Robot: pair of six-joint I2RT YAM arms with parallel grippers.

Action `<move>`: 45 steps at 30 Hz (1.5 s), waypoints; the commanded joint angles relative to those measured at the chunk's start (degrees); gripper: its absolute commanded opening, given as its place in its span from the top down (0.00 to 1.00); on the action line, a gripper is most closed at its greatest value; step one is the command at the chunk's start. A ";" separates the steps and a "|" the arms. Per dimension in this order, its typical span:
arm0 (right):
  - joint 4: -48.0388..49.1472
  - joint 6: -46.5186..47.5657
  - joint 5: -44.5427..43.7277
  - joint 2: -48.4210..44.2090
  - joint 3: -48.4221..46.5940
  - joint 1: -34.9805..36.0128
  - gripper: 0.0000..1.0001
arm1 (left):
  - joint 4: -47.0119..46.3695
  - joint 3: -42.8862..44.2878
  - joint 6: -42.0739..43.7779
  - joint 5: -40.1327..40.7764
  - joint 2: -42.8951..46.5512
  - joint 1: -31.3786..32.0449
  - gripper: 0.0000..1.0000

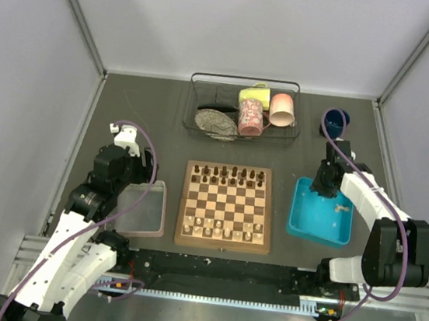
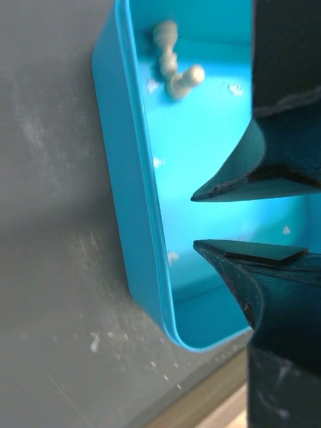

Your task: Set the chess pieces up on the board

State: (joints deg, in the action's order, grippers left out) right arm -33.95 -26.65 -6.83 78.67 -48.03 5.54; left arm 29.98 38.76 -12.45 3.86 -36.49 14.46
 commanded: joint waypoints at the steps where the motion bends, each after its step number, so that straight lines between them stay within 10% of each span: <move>1: -5.14 -2.34 -10.52 -1.15 -3.82 0.17 0.72 | -2.99 -0.27 0.41 -0.52 0.54 0.22 0.25; 10: -14.73 -5.34 -22.79 -1.77 -7.78 -0.62 0.70 | -2.99 -0.27 0.49 -0.60 0.81 0.31 0.25; 45: -7.44 -3.40 -12.07 4.73 -2.86 -10.55 0.68 | -2.99 -0.27 0.49 -0.43 1.07 0.57 0.25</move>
State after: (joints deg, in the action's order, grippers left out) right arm -43.03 -30.00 -18.92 82.74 -51.29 -4.64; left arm 29.98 38.74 -12.27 3.84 -35.83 14.79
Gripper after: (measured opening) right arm 0.323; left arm 0.752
